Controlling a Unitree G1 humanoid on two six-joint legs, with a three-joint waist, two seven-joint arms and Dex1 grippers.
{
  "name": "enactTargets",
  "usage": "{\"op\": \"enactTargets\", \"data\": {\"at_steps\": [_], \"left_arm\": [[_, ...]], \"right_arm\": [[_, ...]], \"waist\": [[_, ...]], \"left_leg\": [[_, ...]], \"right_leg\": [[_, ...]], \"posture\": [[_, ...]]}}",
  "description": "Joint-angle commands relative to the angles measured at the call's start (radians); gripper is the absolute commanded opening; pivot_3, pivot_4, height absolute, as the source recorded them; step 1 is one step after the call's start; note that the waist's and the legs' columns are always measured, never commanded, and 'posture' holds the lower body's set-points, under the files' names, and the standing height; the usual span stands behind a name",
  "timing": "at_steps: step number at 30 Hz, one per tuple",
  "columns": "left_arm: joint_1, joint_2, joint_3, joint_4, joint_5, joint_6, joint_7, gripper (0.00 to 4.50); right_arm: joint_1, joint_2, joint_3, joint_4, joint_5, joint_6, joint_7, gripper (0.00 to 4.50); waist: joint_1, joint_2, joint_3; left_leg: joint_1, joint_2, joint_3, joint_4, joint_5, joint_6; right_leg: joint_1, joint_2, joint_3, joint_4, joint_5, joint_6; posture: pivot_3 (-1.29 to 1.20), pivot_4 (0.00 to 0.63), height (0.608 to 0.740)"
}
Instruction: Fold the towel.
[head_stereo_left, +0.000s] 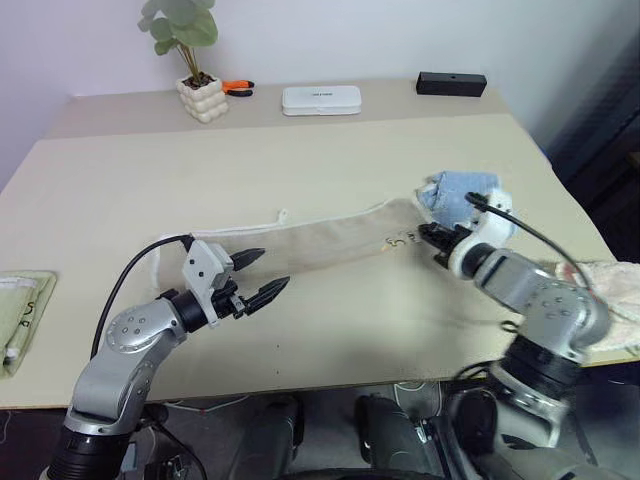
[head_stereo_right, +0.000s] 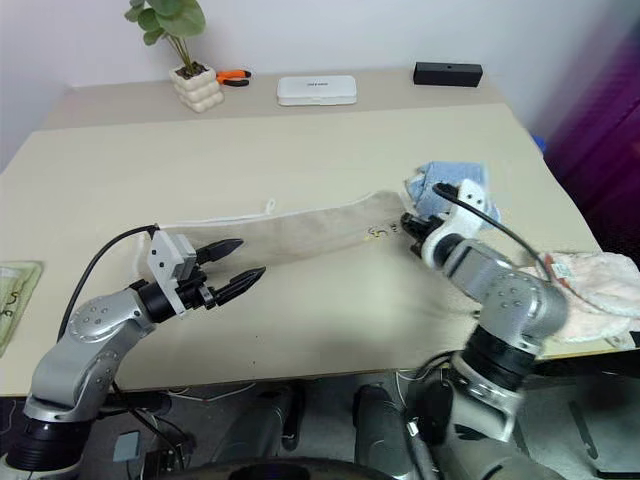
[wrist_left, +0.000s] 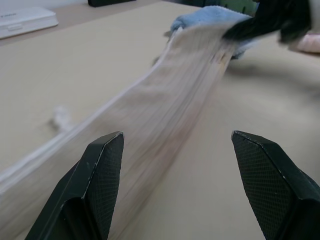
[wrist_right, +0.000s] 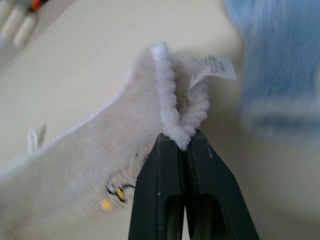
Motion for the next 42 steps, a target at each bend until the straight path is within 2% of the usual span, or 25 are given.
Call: {"op": "enactTargets", "data": {"at_steps": [1, 3, 7, 12, 14, 20, 23, 26, 27, 31, 34, 38, 42], "left_arm": [[-0.017, 0.003, 0.011, 0.002, 0.0, -0.02, -0.008, 3.49], [-0.031, 0.001, 0.006, 0.013, 0.003, -0.023, -0.011, 3.49], [-0.057, -0.005, -0.007, 0.025, 0.011, -0.026, -0.013, 3.49], [-0.054, -0.012, -0.007, 0.009, 0.016, -0.023, 0.0, 3.49], [-0.044, -0.015, -0.005, -0.002, 0.019, -0.02, 0.008, 3.49], [-0.013, -0.018, 0.008, -0.031, 0.021, -0.014, 0.037, 3.49], [0.0, -0.014, 0.018, -0.038, 0.019, -0.012, 0.046, 3.49], [0.015, -0.006, 0.034, -0.037, 0.021, -0.015, 0.052, 3.49], [0.019, -0.005, 0.045, -0.034, 0.019, -0.014, 0.055, 3.49], [0.031, -0.008, 0.091, -0.021, -0.004, -0.008, 0.071, 3.49], [0.044, -0.013, 0.105, -0.021, -0.012, -0.003, 0.075, 3.49], [0.062, -0.022, 0.107, -0.026, -0.022, 0.006, 0.085, 3.49], [0.107, -0.058, 0.12, -0.051, -0.041, 0.017, 0.125, 3.49]], "right_arm": [[0.004, -0.14, 0.153, -0.125, 0.045, -0.086, 0.169, 0.05], [-0.001, -0.202, 0.26, -0.142, 0.026, -0.147, 0.235, 0.05], [-0.037, -0.258, 0.507, -0.128, -0.055, -0.276, 0.329, 0.05], [-0.095, -0.185, 0.791, 0.017, -0.216, -0.439, 0.359, 0.05], [-0.114, -0.156, 0.86, 0.074, -0.265, -0.49, 0.374, 0.05], [-0.132, -0.098, 0.899, 0.157, -0.312, -0.545, 0.419, 0.05], [-0.127, -0.099, 0.885, 0.155, -0.314, -0.556, 0.444, 0.87], [-0.103, -0.135, 0.817, 0.114, -0.288, -0.606, 0.495, 2.37], [-0.095, -0.148, 0.781, 0.099, -0.265, -0.617, 0.519, 2.73], [-0.104, -0.132, 0.645, 0.131, -0.189, -0.608, 0.53, 2.73], [-0.13, -0.118, 0.639, 0.228, -0.238, -0.637, 0.505, 1.88], [-0.149, -0.087, 0.7, 0.349, -0.323, -0.732, 0.512, 0.03], [-0.141, -0.023, 0.829, 0.522, -0.423, -0.812, 0.541, 0.03]], "waist": [[-0.007, -0.001, 0.0], [-0.01, -0.001, 0.0], [-0.005, -0.001, 0.0], [0.0, -0.003, 0.0], [0.0, -0.003, 0.0], [0.002, -0.003, 0.0], [0.002, -0.003, 0.0], [0.002, -0.003, 0.0], [0.003, -0.003, 0.0], [0.003, -0.003, 0.0], [-0.002, -0.003, 0.0], [-0.001, -0.003, 0.0], [-0.003, -0.004, 0.0]], "left_leg": [[0.0, 0.001, 0.0, 0.0, 0.0, 0.0], [0.001, 0.003, 0.001, 0.0, 0.0, 0.0], [0.001, 0.005, 0.001, 0.0, 0.0, 0.0], [-0.001, 0.003, 0.001, 0.0, 0.0, 0.0], [-0.001, 0.003, 0.001, 0.0, 0.0, 0.0], [-0.001, 0.003, 0.0, 0.0, 0.0, 0.0], [-0.001, 0.003, 0.0, 0.0, 0.0, 0.0], [-0.001, 0.003, 0.0, 0.0, 0.0, 0.0], [-0.001, 0.003, 0.0, 0.0, 0.0, 0.0], [-0.001, 0.003, 0.0, 0.0, 0.0, 0.0], [0.0, 0.004, 0.0, 0.0, 0.0, 0.0], [0.0, 0.004, 0.001, 0.0, 0.0, 0.0], [0.0, 0.004, 0.001, 0.0, 0.0, -0.001]], "right_leg": [[0.0, 0.0, 0.0, 0.0, 0.0, 0.0], [0.0, 0.001, 0.0, 0.0, 0.0, 0.0], [0.0, 0.002, -0.001, 0.0, 0.0, 0.0], [0.0, 0.001, 0.0, -0.003, 0.0, 0.0], [0.0, 0.001, 0.0, -0.003, 0.001, -0.001], [0.0, 0.001, 0.0, -0.003, 0.002, 0.0], [0.0, 0.001, 0.0, -0.003, 0.002, 0.001], [0.0, 0.001, 0.0, -0.003, 0.002, 0.001], [0.0, 0.001, 0.0, -0.003, 0.002, 0.001], [0.0, 0.001, -0.001, -0.003, 0.002, 0.001], [0.0, 0.001, -0.001, -0.003, 0.002, 0.0], [0.0, 0.002, 0.0, -0.003, 0.002, 0.0], [-0.001, 0.002, 0.0, -0.002, 0.003, 0.001]], "posture": [[0.0, 0.15, 0.74], [0.0, 0.15, 0.74], [0.0, 0.15, 0.74], [0.0, 0.15, 0.74], [0.0, 0.15, 0.74], [0.0, 0.15, 0.74], [0.0, 0.15, 0.74], [0.0, 0.15, 0.74], [0.0, 0.15, 0.74], [0.0, 0.15, 0.74], [0.0, 0.15, 0.74], [0.0, 0.15, 0.74], [0.0, 0.15, 0.74]]}}
